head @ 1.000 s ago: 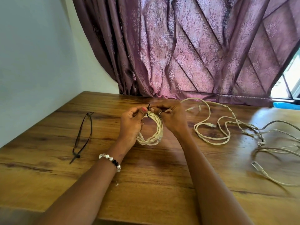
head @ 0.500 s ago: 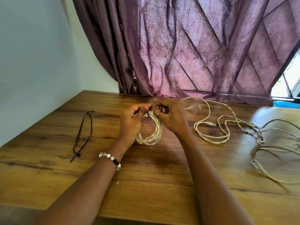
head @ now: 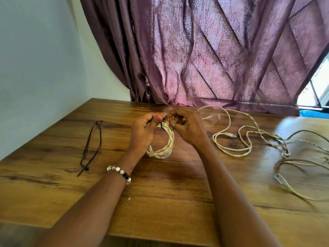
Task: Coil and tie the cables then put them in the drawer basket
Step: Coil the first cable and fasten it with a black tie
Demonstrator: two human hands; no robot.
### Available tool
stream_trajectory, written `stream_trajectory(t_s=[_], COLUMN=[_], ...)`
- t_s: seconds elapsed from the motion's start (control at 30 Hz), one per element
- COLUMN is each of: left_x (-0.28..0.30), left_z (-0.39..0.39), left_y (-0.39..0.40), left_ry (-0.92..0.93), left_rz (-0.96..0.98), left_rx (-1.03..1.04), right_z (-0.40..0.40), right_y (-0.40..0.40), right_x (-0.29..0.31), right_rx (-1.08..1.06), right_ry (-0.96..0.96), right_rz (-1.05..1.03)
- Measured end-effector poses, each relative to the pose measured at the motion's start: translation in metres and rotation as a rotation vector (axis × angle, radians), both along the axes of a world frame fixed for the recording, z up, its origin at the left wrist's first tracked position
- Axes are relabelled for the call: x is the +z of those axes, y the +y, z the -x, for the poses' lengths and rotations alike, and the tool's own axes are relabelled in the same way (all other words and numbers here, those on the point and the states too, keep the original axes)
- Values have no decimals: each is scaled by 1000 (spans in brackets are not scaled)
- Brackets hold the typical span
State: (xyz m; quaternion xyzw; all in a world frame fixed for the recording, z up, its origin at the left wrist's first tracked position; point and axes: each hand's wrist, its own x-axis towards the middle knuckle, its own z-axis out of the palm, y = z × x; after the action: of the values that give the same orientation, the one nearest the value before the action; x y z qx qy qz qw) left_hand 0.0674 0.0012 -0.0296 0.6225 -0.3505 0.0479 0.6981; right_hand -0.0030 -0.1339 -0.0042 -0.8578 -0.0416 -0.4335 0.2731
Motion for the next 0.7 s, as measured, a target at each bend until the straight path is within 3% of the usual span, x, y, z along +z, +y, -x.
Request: stream_trajectory(t_s=[0.7], left_x=[4], left_z=[3], left_y=[3], left_ry=[87], left_rz=[47], left_rx=[-48], right_z=[-5], right_y=[-3], right_x=[-5], right_rx=[115], right_ry=[62], right_rz=[-62])
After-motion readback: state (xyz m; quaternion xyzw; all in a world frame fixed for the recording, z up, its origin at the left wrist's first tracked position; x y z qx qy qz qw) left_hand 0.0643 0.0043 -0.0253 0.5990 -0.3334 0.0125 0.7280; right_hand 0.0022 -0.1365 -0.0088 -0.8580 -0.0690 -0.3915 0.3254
